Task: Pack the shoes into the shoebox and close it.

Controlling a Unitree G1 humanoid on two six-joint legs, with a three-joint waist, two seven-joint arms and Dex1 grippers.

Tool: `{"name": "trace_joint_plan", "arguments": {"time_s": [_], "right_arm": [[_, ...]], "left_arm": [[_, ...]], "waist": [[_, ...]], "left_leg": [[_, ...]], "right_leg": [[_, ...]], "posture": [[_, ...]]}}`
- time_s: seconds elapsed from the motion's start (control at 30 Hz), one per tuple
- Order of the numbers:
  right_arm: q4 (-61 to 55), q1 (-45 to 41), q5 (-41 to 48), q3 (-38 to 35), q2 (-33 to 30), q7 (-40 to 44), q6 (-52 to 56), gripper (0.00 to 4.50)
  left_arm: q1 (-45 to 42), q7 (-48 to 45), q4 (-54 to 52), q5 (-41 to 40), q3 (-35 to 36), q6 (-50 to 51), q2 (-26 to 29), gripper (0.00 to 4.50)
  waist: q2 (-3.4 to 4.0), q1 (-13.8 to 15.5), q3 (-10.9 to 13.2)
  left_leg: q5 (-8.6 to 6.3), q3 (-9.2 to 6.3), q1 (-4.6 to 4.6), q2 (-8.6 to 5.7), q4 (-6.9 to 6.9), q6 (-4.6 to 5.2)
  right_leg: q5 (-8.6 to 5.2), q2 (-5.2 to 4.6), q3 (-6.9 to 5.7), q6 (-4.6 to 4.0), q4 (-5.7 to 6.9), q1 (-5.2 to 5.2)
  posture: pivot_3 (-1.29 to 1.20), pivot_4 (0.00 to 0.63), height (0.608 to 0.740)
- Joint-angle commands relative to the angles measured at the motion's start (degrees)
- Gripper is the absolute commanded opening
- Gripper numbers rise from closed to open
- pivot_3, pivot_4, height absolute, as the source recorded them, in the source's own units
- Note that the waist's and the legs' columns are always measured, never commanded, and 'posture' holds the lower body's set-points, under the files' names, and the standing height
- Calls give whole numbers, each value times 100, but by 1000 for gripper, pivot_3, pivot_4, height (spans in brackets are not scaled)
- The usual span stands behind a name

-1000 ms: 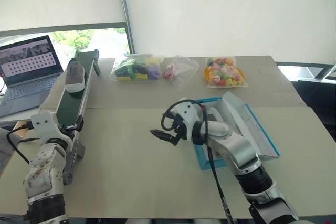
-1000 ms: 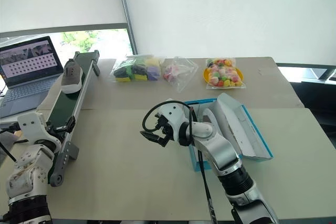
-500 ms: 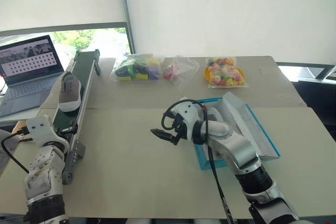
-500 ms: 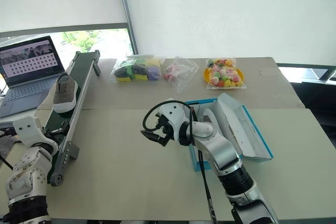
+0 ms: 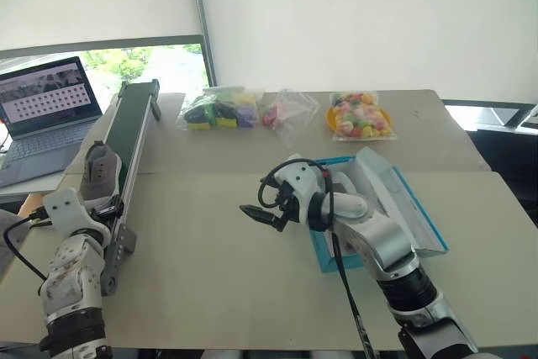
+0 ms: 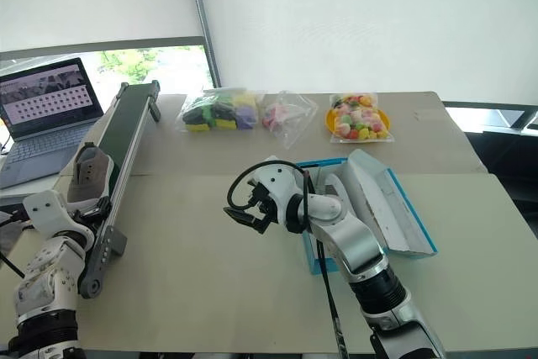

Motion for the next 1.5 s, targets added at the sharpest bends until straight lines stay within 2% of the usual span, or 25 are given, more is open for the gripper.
{"name": "trace_joint_plan", "arguments": {"time_s": [0.03,0.1,0.17,0.37,0.53,0.73,0.83,0.93,0.97,1.03,1.17,1.43,1.5], "right_arm": [[-294,-113,133,-226,88,-70,73,4500],[-325,-145,159,-271,102,-79,109,4500],[-356,-166,169,-305,106,-77,145,4500],[-354,-210,153,-360,92,-60,180,4500],[-305,-231,117,-374,95,-97,172,4500],[-82,-366,358,-779,408,-326,432,4500],[242,-639,859,-1556,932,-808,1096,4500],[700,-1108,1745,-2846,1799,-1644,2123,4500],[889,-1357,2125,-3420,2121,-2019,2493,4500],[1093,-1687,2568,-4126,2479,-2519,3010,4500],[1333,-2135,3359,-4923,2734,-3406,3341,4500],[1241,-2211,4136,-4877,2652,-4180,3372,4500],[1151,-2143,4332,-4777,2674,-4301,3350,3979]], "left_arm": [[-136,123,-45,-200,221,110,-1,3984],[-161,124,-24,-249,244,156,-7,3439],[-161,123,-17,-263,234,171,12,3101],[-171,117,-54,-267,208,176,-5,2573],[-345,-172,-749,-744,396,-508,-299,2573],[-678,-293,-1666,-2026,238,202,-715,2573],[-715,-390,-2269,-3110,-175,1057,-958,2573],[-551,-614,-2697,-3887,-686,1800,-1027,2573],[-428,-776,-2840,-3925,-986,2000,-959,2573],[-292,-921,-3009,-3967,-1348,2201,-879,2573],[-250,-1039,-3149,-4041,-1767,2327,-855,2573],[-327,-1106,-3014,-3934,-1968,2222,-764,2573],[-354,-1143,-2987,-3907,-1986,2196,-741,2567]], "waist": [[0,1,0],[0,3,0],[1,18,0],[3,23,-2],[-1,22,-1],[-23,6,-4],[-23,-25,-4],[-22,-25,-4],[-22,-25,-3],[-17,-41,-3],[-4,-21,2],[12,-173,4],[12,-180,4]], "left_leg": [[0,-1,0,0,0,0],[1,-1,1,0,0,-2],[3,-3,0,0,0,-5],[13,-10,5,-1,-8,-22],[21,-18,4,3,-9,-32],[28,-23,-9,4,-8,-46],[24,-16,-7,2,-8,-39],[20,-15,-9,1,-6,-31],[19,-14,-10,0,-6,-30],[17,-13,-7,0,-9,-27],[15,-12,-6,-3,-9,-24],[16,8,-2,4,-8,-18],[16,11,-2,6,-8,-17]], "right_leg": [[0,0,0,0,0,0],[0,-1,0,0,1,0],[0,-2,-1,0,2,2],[8,-1,-12,-14,4,7],[15,5,-26,-24,3,8],[19,-4,-34,-20,-2,3],[20,-8,-30,-19,-3,2],[24,-9,-28,-12,-2,2],[24,-8,-26,-12,-1,-3],[24,1,-23,-12,3,-7],[24,3,-23,-13,4,-6],[23,27,-1,-14,2,-1],[23,27,4,-14,2,-1]], "posture": [[0,150,661],[0,150,661],[0,150,661],[0,150,661],[0,150,661],[0,150,661],[0,150,661],[0,150,661],[0,150,661],[0,150,661],[0,150,661],[0,150,661],[0,150,661]]}}
